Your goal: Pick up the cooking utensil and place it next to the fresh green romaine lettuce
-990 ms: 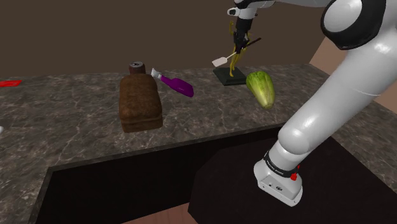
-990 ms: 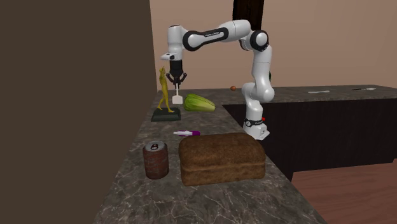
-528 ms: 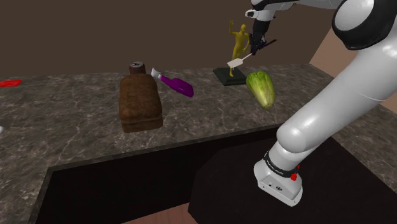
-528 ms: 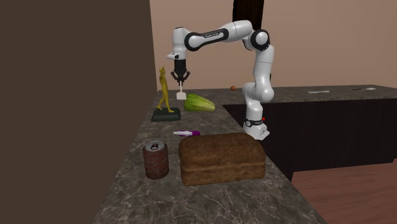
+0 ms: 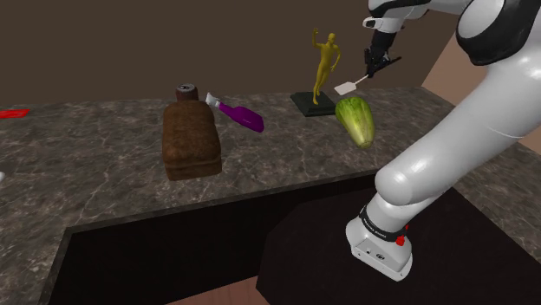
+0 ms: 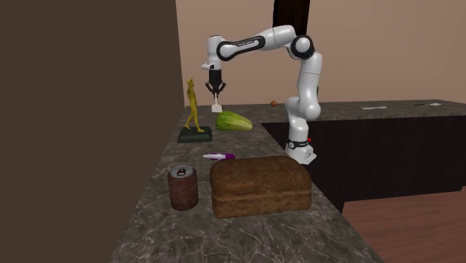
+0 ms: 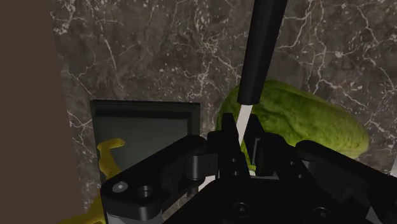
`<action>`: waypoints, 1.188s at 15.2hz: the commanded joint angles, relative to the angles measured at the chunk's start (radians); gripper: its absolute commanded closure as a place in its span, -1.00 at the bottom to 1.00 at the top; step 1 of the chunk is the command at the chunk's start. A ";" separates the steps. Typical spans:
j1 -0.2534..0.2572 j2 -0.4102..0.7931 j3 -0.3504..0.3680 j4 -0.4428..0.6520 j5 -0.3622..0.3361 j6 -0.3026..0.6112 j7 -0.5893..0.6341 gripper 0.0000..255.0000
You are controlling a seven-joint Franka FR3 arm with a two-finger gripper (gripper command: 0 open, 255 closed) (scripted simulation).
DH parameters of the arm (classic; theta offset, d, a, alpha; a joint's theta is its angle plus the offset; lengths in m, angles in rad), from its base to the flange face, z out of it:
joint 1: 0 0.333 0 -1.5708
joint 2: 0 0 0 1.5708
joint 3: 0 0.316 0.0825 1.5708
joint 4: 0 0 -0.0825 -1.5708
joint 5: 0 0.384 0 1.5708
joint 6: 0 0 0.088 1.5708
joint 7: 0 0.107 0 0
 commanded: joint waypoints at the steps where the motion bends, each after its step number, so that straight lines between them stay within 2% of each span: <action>1: -0.018 0.001 -0.025 0.005 -0.001 0.000 -0.044 1.00; 8: -0.092 0.067 -0.131 0.072 0.029 0.007 -0.235 1.00; 14: -0.173 0.183 -0.224 0.183 0.107 0.001 -0.426 1.00; 18: -0.174 0.186 -0.222 0.131 0.108 0.054 -0.425 1.00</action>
